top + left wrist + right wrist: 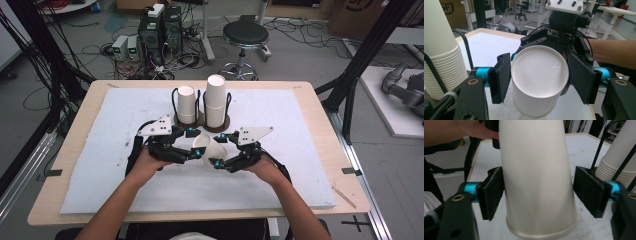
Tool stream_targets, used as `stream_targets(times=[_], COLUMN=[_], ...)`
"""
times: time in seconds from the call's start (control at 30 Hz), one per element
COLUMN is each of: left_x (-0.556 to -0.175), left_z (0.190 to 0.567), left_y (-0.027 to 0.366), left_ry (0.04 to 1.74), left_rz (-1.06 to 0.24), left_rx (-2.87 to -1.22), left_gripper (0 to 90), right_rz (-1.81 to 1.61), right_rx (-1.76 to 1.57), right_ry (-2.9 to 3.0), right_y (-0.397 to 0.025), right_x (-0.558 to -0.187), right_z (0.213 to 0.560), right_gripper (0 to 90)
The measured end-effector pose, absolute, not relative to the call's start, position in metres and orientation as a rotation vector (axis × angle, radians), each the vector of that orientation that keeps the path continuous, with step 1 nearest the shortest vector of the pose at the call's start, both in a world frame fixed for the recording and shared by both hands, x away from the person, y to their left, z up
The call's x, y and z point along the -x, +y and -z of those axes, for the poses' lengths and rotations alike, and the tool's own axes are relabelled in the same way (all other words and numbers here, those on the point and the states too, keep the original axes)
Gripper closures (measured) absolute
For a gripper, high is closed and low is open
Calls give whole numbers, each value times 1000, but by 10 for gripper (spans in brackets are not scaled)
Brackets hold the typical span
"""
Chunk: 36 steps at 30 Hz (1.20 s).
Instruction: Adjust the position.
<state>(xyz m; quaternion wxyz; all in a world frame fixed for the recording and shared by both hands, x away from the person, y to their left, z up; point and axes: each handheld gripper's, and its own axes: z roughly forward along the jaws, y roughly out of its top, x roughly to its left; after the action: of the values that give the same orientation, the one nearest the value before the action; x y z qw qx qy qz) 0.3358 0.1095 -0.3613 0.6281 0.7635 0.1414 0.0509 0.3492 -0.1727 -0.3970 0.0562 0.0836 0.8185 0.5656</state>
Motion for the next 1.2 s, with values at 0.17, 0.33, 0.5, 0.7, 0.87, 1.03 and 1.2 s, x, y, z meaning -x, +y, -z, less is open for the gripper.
stream_targets(times=[0.17, 0.33, 0.5, 0.7, 0.87, 1.03, 1.2], left_x=[-336, -336, -336, -337, -336, -336, -342], left_z=[362, 362, 363, 364, 363, 362, 372], left_y=[109, 109, 108, 107, 108, 111, 121], left_ry=[325, 325, 332, 343, 336, 340, 391], left_rz=[-110, -112, -111, -114, -126, -160, -124], left_rx=[-1751, -1754, -1751, -1746, -1724, -1719, -1714], left_gripper=[363, 364, 363, 360, 317, 228, 201], right_rz=[-1698, -1686, -1683, -1671, -1668, -1670, -1648], right_rx=[-217, -196, -192, -197, -189, -187, -193], right_ry=[2482, 2485, 2488, 2489, 2494, 2499, 2519], right_y=[-174, -174, -174, -174, -175, -175, -175], right_x=[-349, -348, -348, -348, -349, -349, -350], right_z=[396, 395, 395, 395, 395, 396, 397], right_gripper=[318, 349, 363, 374, 381, 393, 400])
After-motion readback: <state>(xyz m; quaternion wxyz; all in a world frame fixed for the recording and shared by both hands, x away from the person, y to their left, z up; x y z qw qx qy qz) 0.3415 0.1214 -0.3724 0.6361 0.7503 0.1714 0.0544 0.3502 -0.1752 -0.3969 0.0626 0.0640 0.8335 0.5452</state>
